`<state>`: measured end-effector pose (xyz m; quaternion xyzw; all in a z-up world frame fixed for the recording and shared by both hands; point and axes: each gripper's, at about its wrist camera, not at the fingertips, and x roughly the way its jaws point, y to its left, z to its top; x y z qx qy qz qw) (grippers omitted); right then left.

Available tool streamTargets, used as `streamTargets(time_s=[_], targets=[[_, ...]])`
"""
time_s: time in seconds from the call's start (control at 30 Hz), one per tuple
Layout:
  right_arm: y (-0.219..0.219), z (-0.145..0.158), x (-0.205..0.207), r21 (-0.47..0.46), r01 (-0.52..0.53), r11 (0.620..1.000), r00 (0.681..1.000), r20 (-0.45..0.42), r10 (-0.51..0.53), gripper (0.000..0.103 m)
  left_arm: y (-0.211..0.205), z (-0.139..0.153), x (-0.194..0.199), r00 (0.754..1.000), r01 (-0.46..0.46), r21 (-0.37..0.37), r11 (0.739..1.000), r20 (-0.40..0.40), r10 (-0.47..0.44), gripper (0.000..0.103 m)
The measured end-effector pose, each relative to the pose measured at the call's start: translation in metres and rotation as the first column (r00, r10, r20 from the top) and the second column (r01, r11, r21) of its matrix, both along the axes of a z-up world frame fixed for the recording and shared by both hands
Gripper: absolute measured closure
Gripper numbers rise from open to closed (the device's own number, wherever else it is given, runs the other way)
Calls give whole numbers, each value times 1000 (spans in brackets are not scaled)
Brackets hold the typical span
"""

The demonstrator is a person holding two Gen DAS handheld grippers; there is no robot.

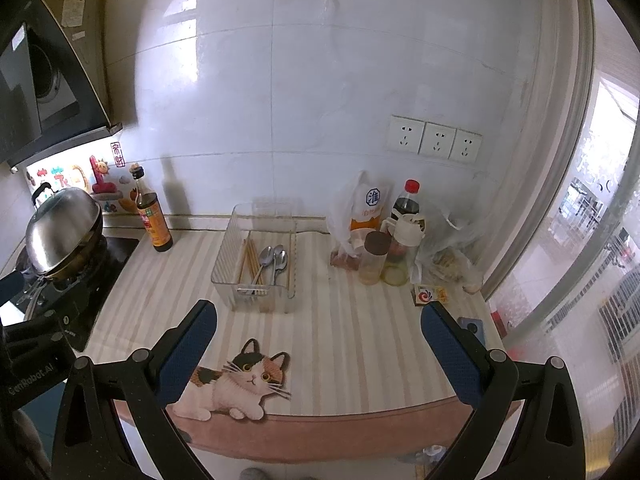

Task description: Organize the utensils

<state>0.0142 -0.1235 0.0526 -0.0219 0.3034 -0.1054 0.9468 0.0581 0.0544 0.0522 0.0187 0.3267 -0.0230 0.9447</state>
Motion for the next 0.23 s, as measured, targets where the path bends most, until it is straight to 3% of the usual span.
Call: streamTargets(time_s=[0.23], targets=[[-1, 2, 0, 0, 2, 1000, 1000, 1, -2, 0, -2, 1, 3, 1000, 9, -1, 1000, 2, -9, 0]])
